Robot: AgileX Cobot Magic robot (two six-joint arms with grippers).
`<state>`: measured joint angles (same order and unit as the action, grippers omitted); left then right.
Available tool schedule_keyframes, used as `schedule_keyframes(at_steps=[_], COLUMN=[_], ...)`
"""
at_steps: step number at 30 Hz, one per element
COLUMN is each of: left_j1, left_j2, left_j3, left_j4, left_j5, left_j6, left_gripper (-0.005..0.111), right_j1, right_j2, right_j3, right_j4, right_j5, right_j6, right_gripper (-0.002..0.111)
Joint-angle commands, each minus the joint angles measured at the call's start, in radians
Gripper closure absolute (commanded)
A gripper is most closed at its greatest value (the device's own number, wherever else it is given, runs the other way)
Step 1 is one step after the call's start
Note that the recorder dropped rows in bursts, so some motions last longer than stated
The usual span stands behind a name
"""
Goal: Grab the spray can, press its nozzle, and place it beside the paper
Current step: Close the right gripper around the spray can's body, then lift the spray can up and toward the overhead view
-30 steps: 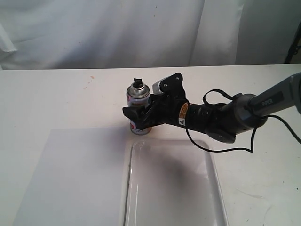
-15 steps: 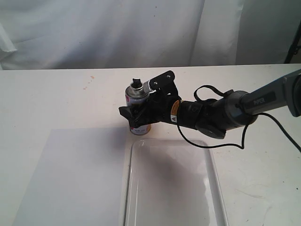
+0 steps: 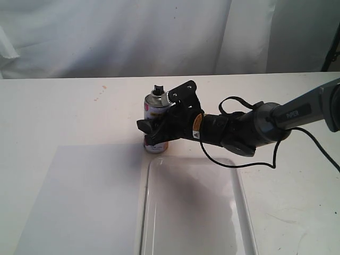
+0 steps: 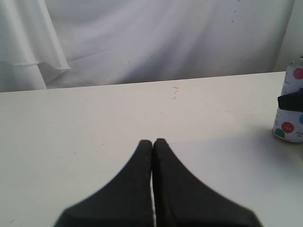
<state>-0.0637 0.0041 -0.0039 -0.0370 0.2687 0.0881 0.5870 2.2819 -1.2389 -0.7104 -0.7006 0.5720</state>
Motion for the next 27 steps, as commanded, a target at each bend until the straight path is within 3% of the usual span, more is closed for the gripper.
schedule_keyframes(at_steps=[1, 5, 10, 18, 27], left_j1=[-0.006, -0.006, -0.006, -0.006, -0.006], left_j2=[-0.004, -0.004, -0.004, -0.004, -0.004], left_j3=[0.004, 0.004, 0.004, 0.004, 0.004], left_j4=[-0.002, -0.002, -0.002, -0.002, -0.002], left_j5=[-0.003, -0.003, -0.003, -0.003, -0.003], left_j6=[-0.003, -0.003, -0.003, -0.003, -0.003], left_gripper=[0.107, 0.107, 0.107, 0.107, 0.107], right_j1=[0.000, 0.000, 0.000, 0.018, 0.222], right_j2=[-0.026, -0.071, -0.159, -0.309, -0.394], right_j3=[-0.006, -0.006, -0.006, -0.006, -0.006], right_j4=[-0.010, -0.049, -0.186, -0.394, -0.463], right_j5=[0.001, 0.006, 0.086, 0.215, 0.559], right_j6=[0.056, 0.056, 0.073, 0.272, 0.235], right_gripper=[0.086, 0.108, 0.108, 0.108, 0.108])
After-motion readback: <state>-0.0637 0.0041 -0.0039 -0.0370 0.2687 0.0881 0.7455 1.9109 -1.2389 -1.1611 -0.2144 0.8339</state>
